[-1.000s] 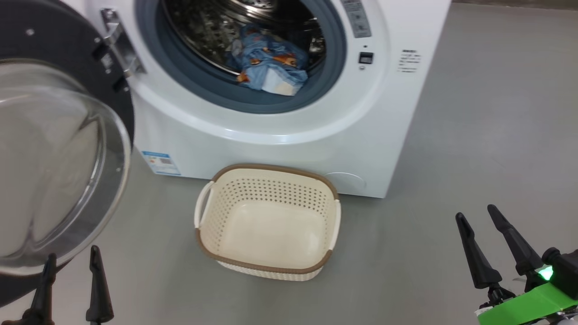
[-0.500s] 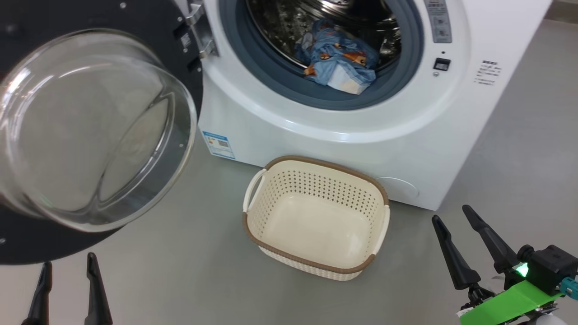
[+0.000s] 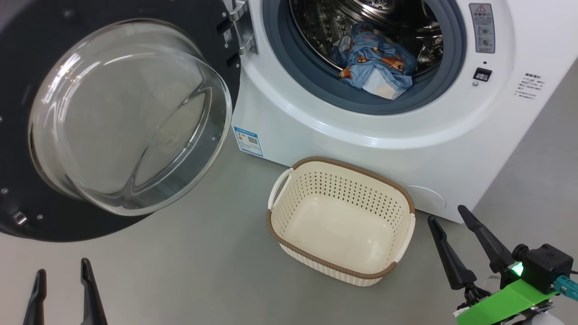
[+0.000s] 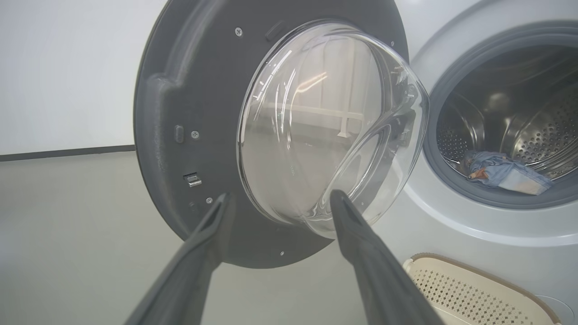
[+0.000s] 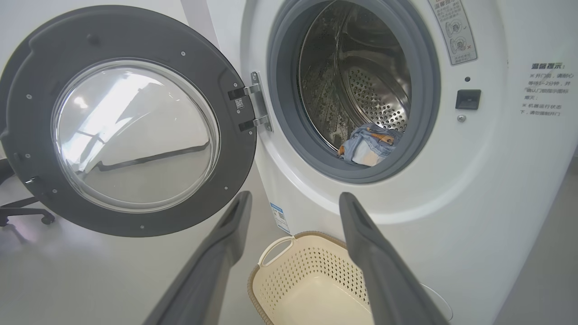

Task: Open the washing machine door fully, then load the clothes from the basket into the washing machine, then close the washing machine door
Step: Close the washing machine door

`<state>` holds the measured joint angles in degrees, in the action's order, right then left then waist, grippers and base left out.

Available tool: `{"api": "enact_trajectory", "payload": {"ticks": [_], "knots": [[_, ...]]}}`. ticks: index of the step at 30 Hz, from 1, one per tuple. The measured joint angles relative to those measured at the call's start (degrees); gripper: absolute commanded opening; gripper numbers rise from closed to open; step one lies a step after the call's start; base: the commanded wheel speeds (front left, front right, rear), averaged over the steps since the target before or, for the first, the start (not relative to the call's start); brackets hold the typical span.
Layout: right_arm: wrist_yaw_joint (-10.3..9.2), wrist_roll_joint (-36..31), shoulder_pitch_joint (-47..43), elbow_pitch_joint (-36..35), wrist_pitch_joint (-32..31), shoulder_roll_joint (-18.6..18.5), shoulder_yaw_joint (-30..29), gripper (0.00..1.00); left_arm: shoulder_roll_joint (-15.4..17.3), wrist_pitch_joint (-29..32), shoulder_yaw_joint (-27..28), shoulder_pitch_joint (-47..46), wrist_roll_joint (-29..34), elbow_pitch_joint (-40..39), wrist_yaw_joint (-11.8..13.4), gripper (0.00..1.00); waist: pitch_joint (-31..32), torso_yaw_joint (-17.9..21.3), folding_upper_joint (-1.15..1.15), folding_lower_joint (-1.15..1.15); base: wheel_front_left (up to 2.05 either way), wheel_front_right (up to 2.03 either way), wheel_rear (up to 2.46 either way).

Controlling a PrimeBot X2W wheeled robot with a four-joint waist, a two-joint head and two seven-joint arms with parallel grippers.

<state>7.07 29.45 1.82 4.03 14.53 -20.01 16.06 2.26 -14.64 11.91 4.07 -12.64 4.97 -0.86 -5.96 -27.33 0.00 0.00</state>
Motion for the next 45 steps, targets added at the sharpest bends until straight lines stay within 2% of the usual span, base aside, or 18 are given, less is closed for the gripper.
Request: {"api": "enact_trajectory", "payload": {"ticks": [16,21,23,24,26,27,30,33,36,37,41,45], "knots": [[0.00,0.01,-0.03,0.01,0.00,0.01,0.38,1.00,-0.01,0.00,-0.55,1.09,-0.70,-1.98,0.40,1.00,0.21,-1.66,0.00,0.00,0.00,0.00,0.00],[0.00,0.01,-0.03,0.01,0.00,0.01,0.41,1.00,-0.03,0.00,-0.19,1.08,-1.37,-4.60,-1.38,1.00,0.04,-1.66,0.00,0.00,0.00,0.00,0.00],[0.00,0.01,-0.03,0.00,0.00,0.00,0.41,1.00,-0.09,0.00,0.77,1.03,-4.63,-5.61,-1.63,1.00,-0.11,-1.64,0.00,0.00,0.00,0.00,0.00],[0.00,0.01,-0.03,-0.01,0.00,0.00,0.41,1.00,-0.11,0.00,1.47,0.91,-6.82,-6.17,-1.64,0.48,-0.22,-1.63,0.00,0.00,0.00,0.00,0.00],[0.00,0.01,-0.03,-0.03,0.00,0.00,0.32,1.00,-0.19,0.00,3.41,0.64,-10.93,-7.22,-1.71,0.01,-0.49,-1.64,0.00,0.00,0.00,0.00,0.00],[0.00,0.00,-0.03,-0.11,0.01,0.00,0.26,1.00,-0.19,0.00,4.44,0.19,-13.67,-7.50,-1.75,0.00,-0.67,-1.65,0.00,0.00,0.00,0.00,0.00],[0.00,0.00,-0.02,-0.31,0.00,-0.04,0.05,1.00,0.00,-0.01,8.12,-2.57,-16.37,-9.14,-3.25,0.00,-1.53,-1.69,0.00,0.00,0.00,0.00,0.00],[0.00,0.00,-0.01,-0.35,0.00,-0.23,0.00,1.00,2.19,0.66,11.18,-8.04,-22.52,-9.07,-4.27,0.00,-2.56,-1.72,0.00,0.00,0.00,0.00,0.00],[0.00,0.00,0.07,-0.37,0.00,-0.44,-0.04,1.00,9.04,4.08,14.07,-14.35,-28.20,-7.99,-5.23,0.00,-3.72,-1.63,0.00,0.00,0.00,0.00,0.00],[0.00,0.00,0.55,-0.41,0.00,-0.46,-0.01,1.00,12.49,7.20,15.73,-19.32,-34.26,-5.87,-5.69,0.00,-4.52,-1.50,0.00,0.00,0.00,0.00,0.00],[0.00,-0.04,2.32,-0.53,0.00,-0.68,0.19,1.00,19.50,13.84,18.06,-27.26,-42.81,2.05,-5.92,0.00,-6.02,-0.93,0.00,0.00,0.00,0.00,0.00],[0.00,-0.08,3.33,-0.56,0.00,-1.34,0.18,1.00,24.32,22.26,19.46,-33.57,-50.20,12.80,-5.64,0.00,-7.27,0.01,0.00,0.00,0.00,0.00,0.00]]}}
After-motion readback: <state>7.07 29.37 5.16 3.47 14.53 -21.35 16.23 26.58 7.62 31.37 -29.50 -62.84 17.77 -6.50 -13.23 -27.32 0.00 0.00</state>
